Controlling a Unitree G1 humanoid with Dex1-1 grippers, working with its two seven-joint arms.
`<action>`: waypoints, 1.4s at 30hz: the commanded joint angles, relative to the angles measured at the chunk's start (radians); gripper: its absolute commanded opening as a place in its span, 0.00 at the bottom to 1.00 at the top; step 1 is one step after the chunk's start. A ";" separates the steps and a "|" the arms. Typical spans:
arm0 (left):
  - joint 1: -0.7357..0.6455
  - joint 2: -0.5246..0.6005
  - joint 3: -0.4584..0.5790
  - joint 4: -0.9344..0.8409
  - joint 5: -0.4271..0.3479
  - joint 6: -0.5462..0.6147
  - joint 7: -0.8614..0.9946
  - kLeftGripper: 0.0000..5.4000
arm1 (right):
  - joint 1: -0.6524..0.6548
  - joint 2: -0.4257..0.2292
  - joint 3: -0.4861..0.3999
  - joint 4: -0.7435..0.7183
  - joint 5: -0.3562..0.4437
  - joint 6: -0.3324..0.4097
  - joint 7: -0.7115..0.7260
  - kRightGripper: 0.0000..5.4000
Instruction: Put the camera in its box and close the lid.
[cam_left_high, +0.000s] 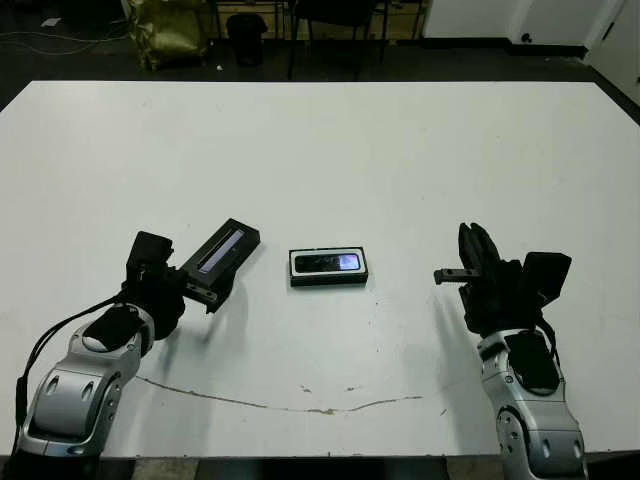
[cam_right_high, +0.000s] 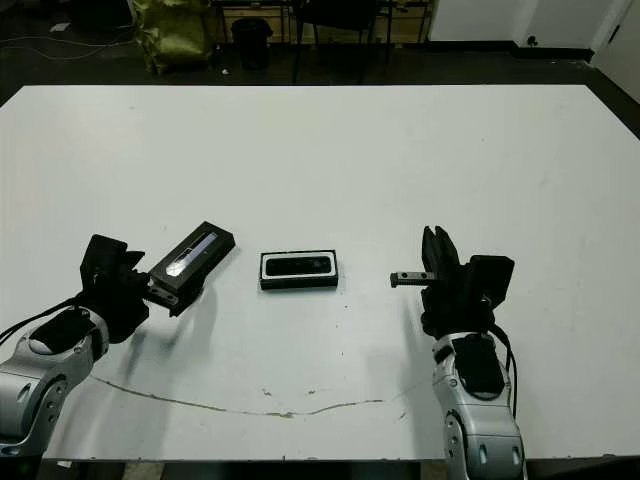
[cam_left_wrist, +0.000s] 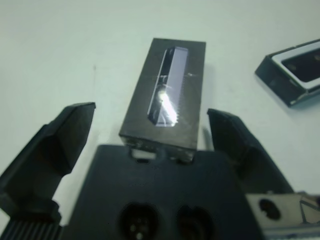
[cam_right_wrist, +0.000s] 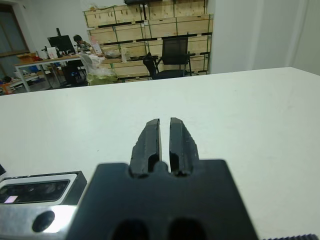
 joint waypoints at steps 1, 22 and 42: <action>-0.003 0.001 0.007 0.027 0.000 -0.005 -0.006 1.00 | 0.017 -0.005 0.001 -0.002 -0.007 0.024 -0.007 0.00; -0.037 0.034 0.009 0.099 -0.054 0.005 -0.107 1.00 | 0.021 -0.002 0.009 -0.008 -0.011 0.028 -0.014 0.00; -0.036 0.069 -0.043 0.114 0.034 -0.061 -0.121 1.00 | 0.026 0.006 0.013 -0.009 -0.011 0.026 -0.017 0.00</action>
